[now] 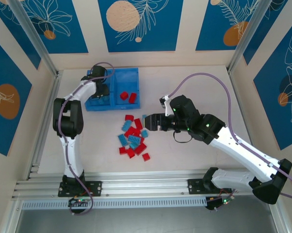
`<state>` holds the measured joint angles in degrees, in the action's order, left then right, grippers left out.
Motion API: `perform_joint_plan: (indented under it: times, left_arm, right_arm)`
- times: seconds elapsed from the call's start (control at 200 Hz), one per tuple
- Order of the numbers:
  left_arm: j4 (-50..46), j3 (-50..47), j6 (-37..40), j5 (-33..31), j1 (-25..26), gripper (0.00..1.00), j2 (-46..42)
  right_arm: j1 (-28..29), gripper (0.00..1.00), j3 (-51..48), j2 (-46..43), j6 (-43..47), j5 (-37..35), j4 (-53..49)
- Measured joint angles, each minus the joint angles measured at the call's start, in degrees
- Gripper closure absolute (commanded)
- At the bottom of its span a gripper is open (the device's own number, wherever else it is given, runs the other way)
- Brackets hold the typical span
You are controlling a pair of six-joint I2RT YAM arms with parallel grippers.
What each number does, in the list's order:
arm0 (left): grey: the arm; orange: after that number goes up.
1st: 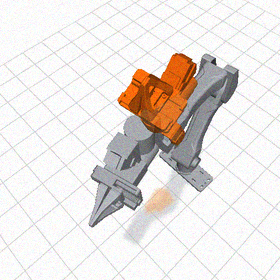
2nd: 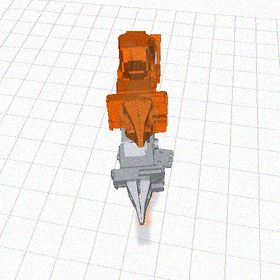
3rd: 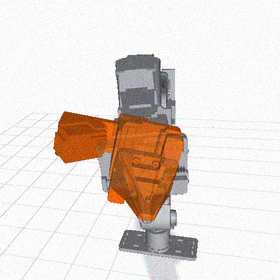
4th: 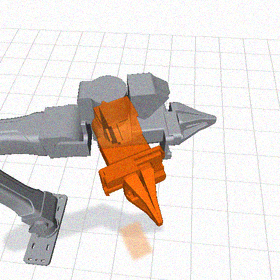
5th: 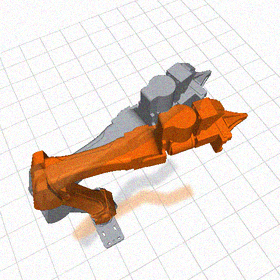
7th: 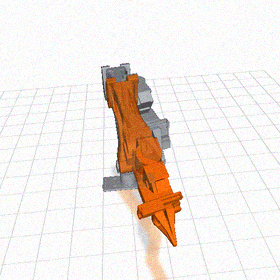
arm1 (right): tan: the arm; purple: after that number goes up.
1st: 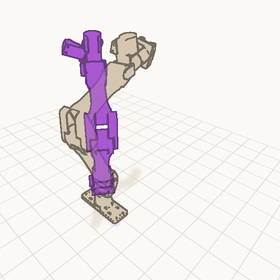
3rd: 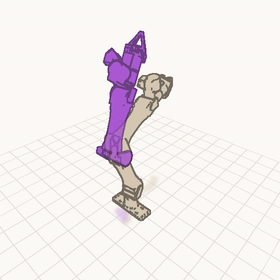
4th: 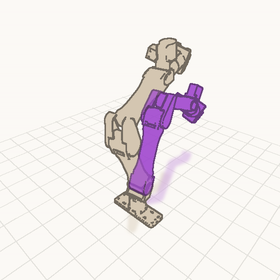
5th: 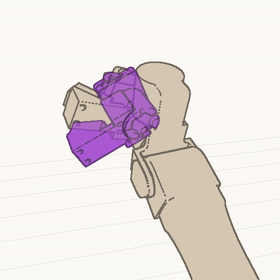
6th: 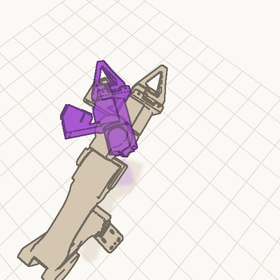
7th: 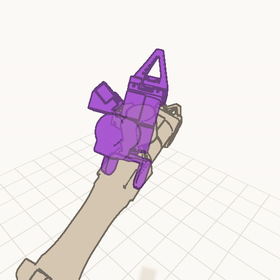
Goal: Sort the legos into containers by color
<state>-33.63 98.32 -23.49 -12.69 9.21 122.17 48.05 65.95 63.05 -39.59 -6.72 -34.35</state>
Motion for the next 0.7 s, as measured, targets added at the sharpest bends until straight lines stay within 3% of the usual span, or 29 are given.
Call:
perform_joint_plan:
  times: [0.165,0.39,0.555,0.7]
  left_arm:
    - [0.26,-7.32,-1.05,2.60,0.02,0.47,-10.51]
    - [1.97,-15.96,-0.90,7.43,4.00,0.48,-40.63]
    - [2.97,-23.54,6.56,14.03,12.81,0.38,-59.17]
    - [-2.27,-29.40,14.43,18.69,13.97,0.32,-66.93]
  right_arm:
    - [-0.02,0.18,-0.13,0.52,-0.31,-2.47,-0.39]
    - [-0.07,0.20,-0.07,9.05,-0.11,-3.89,0.52]
    - [-0.07,0.31,3.78,20.92,2.69,-4.42,-0.24]
    - [-0.07,0.41,11.04,31.85,5.03,-6.32,-1.53]
